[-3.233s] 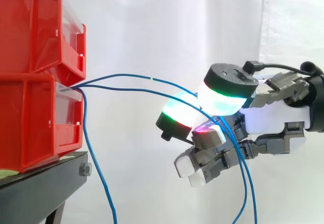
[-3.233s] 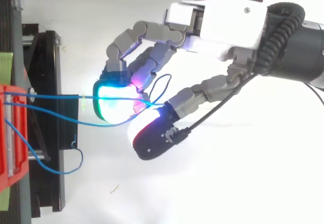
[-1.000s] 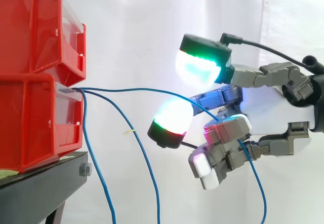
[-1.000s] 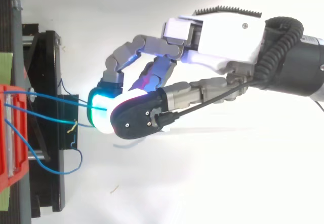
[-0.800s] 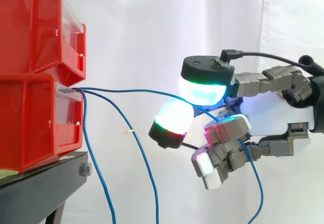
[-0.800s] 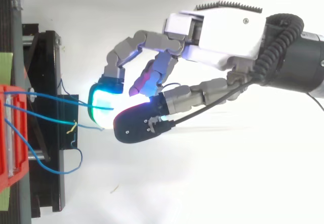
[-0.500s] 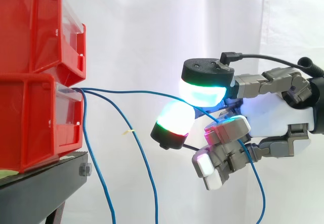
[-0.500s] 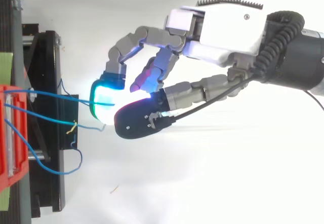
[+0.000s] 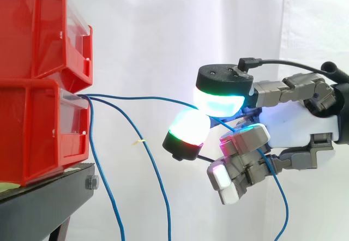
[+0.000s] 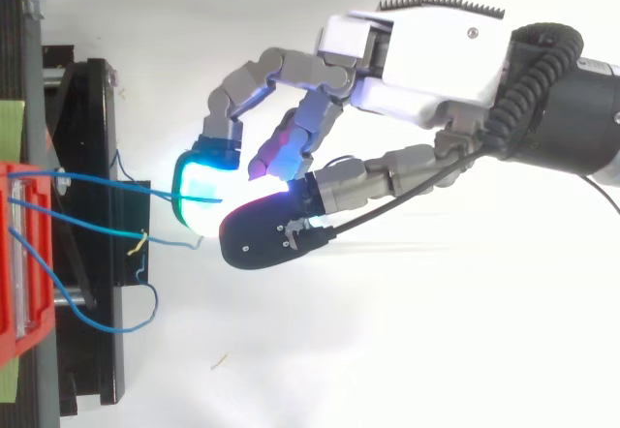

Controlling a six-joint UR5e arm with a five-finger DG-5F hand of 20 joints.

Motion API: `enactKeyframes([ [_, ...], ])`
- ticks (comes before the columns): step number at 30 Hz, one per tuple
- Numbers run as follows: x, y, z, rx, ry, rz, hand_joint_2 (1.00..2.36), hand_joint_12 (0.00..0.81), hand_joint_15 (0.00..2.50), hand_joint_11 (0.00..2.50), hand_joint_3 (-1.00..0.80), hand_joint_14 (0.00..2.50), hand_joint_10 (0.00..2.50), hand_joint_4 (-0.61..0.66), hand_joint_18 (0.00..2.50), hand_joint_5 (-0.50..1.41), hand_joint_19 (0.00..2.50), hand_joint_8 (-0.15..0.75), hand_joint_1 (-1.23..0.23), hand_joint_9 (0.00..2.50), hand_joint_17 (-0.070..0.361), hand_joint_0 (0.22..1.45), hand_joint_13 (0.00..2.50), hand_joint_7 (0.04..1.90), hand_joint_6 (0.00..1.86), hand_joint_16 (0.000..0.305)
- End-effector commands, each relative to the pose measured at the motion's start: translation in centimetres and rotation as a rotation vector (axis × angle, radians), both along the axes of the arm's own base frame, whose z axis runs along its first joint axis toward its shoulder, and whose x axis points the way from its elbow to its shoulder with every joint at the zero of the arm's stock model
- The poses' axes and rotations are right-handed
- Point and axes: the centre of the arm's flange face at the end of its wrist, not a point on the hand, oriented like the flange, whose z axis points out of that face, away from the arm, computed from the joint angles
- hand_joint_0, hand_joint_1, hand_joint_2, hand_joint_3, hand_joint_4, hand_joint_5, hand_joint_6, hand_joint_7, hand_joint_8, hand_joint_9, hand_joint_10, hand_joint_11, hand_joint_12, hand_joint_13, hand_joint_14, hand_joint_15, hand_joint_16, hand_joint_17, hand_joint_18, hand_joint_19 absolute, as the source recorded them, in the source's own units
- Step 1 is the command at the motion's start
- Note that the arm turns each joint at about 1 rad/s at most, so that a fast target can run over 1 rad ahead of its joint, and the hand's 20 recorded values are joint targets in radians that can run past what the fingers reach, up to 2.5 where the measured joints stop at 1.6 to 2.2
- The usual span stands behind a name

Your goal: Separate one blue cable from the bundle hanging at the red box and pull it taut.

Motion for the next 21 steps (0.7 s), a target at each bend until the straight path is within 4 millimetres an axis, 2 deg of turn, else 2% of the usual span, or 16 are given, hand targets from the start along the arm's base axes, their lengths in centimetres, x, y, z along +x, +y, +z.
enactKeyframes([
  [1,0.0,0.2,0.0,0.002,0.0,0.004,1.02,0.373,0.66,1.6,-0.2,0.02,0.0,0.02,0.79,-0.2,0.54,0.316,-0.85,1.22,0.103,0.7,0.93,0.9,0.94,0.046],
  [6,0.0,0.1,-0.1,0.002,0.002,0.004,1.02,0.37,0.67,1.6,-0.22,0.02,0.13,-0.08,0.81,-0.21,0.56,0.307,-0.82,1.23,0.103,0.73,0.97,0.98,0.95,0.046],
  [7,-0.2,0.1,-0.5,0.001,0.008,0.007,1.02,0.371,0.68,1.6,-0.23,0.02,0.13,-0.07,0.81,-0.21,0.56,0.307,-0.82,1.23,0.103,0.74,0.97,0.96,0.96,0.046],
  [9,-0.5,0.2,-1.1,0.003,0.016,0.011,1.01,0.372,0.69,1.6,-0.41,0.02,0.14,0.05,0.82,-0.21,0.57,0.302,-0.8,1.23,0.104,0.69,0.97,0.86,0.94,0.046],
  [10,-0.6,0.3,-1.4,0.005,0.018,0.014,1.0,0.374,0.69,1.59,-0.45,0.02,0.13,0.06,0.82,-0.2,0.58,0.309,-0.78,1.24,0.104,0.68,0.97,0.87,0.92,0.046],
  [11,-0.7,0.3,-1.8,0.01,0.014,0.017,1.0,0.376,0.69,1.61,-0.5,0.02,0.12,0.09,0.81,-0.2,0.59,0.309,-0.7,1.25,0.103,0.64,0.98,0.82,0.92,0.046],
  [15,-0.5,0.3,-2.1,0.022,-0.03,0.018,1.0,0.381,0.69,1.62,-0.5,0.02,0.04,0.11,0.82,-0.18,0.61,0.321,-0.5,1.32,0.107,0.57,0.98,0.86,0.89,0.047],
  [19,-0.6,0.3,-2.1,0.02,-0.027,0.018,1.0,0.38,0.7,1.62,-0.5,0.02,0.0,0.1,0.81,-0.16,0.63,0.317,-0.4,1.35,0.106,0.58,0.99,0.92,0.87,0.047],
  [21,-0.6,0.3,-2.1,0.02,-0.027,0.017,1.0,0.382,0.7,1.61,-0.5,0.02,0.0,0.09,0.81,-0.15,0.64,0.309,-0.43,1.36,0.104,0.61,0.99,0.94,0.87,0.046],
])
